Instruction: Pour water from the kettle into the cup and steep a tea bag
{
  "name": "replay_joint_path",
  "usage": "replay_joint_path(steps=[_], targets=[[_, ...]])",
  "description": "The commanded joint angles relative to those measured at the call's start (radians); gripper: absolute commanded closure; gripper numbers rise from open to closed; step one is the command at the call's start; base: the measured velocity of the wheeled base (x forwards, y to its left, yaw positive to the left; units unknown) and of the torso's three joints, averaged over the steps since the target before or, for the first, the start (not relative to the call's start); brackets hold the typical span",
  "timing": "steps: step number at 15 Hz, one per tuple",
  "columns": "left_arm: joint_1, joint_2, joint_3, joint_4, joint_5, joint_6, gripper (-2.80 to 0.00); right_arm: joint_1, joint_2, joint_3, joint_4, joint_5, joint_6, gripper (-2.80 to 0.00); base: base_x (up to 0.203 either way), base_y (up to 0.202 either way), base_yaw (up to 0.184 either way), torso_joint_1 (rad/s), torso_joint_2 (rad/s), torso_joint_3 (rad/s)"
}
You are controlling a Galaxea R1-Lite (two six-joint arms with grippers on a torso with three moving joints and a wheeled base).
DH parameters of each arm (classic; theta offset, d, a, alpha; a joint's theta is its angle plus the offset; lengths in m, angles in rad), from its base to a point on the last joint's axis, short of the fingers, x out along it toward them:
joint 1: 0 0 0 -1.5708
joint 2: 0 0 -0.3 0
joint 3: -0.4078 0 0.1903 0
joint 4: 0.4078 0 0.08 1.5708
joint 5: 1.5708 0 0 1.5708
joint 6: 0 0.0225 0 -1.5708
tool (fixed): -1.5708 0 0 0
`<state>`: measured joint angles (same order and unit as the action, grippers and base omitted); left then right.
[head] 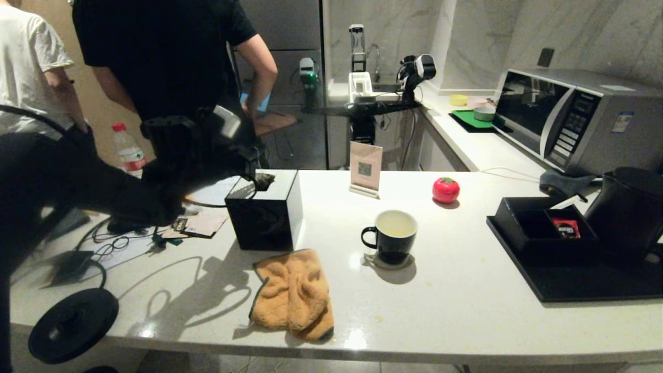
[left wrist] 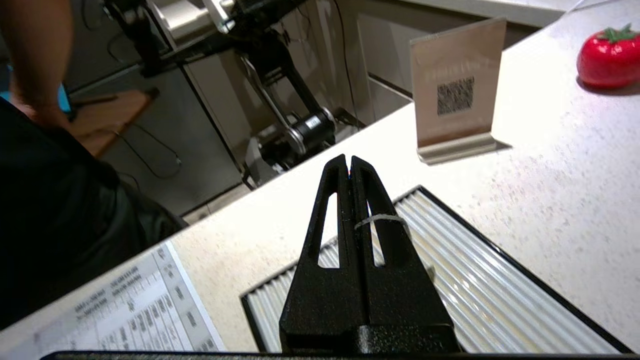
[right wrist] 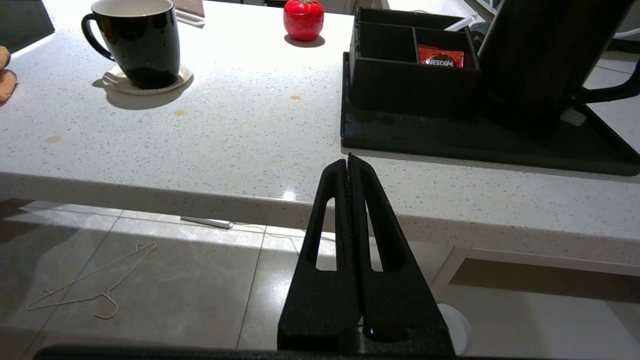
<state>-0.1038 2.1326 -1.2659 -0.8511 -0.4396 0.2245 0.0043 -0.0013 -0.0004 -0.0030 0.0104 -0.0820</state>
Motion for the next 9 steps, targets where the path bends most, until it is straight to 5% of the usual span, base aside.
replay_joint_path(steps=[1,9], targets=[[0.001,0.000,0.017,-0.005,-0.002,0.001,0.00,0.000,0.001,0.000,0.000,0.000,-0.001,0.00,0.000,0.000,0.000,0.000,0.00,0.000],[0.020,0.004,-0.041,-0.003,-0.001,-0.002,0.00,0.000,0.001,0.000,0.000,0.000,-0.001,0.00,0.000,0.000,0.000,0.000,0.00,0.000]])
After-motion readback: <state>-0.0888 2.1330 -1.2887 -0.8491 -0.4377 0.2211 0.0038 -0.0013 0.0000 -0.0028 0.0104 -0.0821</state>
